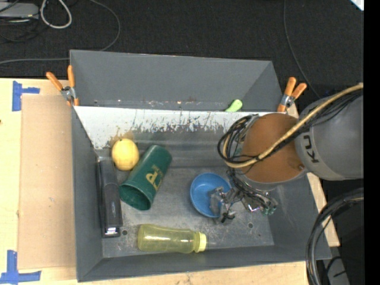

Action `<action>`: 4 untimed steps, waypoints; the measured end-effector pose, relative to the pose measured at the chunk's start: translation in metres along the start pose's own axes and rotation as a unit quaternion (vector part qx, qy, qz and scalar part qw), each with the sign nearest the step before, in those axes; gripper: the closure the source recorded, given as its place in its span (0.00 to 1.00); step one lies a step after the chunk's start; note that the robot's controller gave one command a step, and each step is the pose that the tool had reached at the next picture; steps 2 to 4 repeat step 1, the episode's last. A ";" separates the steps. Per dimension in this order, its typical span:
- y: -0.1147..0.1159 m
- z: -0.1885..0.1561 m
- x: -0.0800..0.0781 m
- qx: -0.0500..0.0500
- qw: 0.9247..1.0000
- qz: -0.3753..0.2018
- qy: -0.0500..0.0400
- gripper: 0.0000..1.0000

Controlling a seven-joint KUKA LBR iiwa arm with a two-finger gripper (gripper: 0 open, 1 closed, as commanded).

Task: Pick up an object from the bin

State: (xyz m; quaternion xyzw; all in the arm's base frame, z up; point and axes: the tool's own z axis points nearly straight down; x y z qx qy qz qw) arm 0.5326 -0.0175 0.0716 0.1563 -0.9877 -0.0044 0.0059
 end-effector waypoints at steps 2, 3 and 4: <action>-0.003 -0.001 0.004 -0.001 1.000 -0.025 0.001 1.00; -0.003 -0.001 0.004 -0.001 1.000 -0.025 0.001 1.00; -0.003 -0.001 0.004 -0.001 1.000 -0.025 0.001 1.00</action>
Offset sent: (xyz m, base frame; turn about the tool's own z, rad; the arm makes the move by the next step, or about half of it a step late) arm -0.0036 0.0210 0.0833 -0.4387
